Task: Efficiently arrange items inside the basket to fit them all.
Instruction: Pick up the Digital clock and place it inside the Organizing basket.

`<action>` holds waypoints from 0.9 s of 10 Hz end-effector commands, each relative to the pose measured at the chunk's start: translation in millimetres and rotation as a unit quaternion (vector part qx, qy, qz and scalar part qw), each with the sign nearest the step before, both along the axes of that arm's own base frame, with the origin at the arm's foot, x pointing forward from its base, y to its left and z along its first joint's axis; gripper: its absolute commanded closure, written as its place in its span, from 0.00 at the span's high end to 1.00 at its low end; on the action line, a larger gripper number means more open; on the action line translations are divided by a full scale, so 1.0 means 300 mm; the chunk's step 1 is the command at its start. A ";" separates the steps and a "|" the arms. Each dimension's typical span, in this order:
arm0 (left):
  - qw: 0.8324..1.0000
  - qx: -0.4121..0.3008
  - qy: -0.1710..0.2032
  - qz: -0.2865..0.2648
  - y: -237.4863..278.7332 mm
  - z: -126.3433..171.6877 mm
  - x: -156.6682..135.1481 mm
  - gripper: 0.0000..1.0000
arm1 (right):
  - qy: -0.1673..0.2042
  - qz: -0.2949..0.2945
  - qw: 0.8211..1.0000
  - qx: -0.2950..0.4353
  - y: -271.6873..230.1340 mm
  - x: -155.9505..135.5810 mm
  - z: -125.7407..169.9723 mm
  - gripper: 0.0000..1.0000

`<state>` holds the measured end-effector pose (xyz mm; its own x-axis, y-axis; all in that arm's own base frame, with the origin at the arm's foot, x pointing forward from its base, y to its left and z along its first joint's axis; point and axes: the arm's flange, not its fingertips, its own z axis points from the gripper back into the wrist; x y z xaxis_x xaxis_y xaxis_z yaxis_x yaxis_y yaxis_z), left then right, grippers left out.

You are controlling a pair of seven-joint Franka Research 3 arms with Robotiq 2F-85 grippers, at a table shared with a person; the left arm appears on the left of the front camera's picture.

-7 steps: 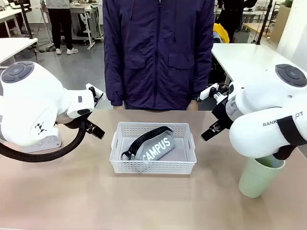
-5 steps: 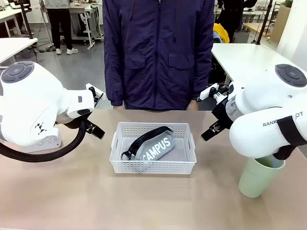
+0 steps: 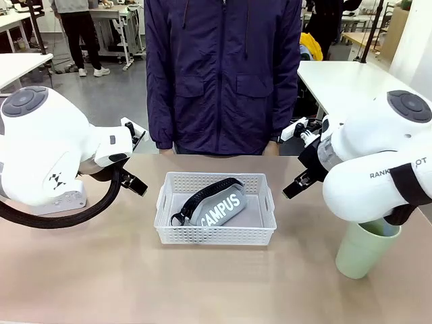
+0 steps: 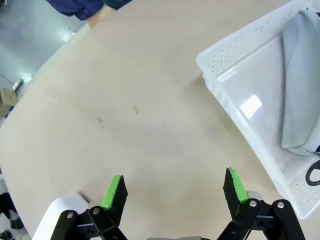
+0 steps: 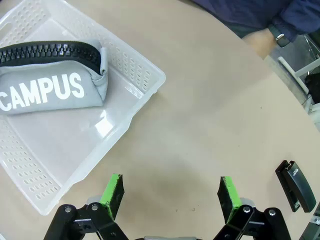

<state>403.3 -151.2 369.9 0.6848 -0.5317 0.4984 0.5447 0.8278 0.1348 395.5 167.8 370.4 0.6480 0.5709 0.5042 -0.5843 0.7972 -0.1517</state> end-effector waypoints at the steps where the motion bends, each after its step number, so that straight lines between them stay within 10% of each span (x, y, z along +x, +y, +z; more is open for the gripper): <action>1: 1.000 0.000 0.000 0.000 0.000 0.000 0.000 1.00 | 0.000 0.000 1.000 0.000 0.000 0.000 0.001 1.00; 9: 1.000 0.000 0.000 0.000 0.000 0.000 0.000 1.00 | 0.000 0.000 1.000 0.000 0.000 0.000 0.001 1.00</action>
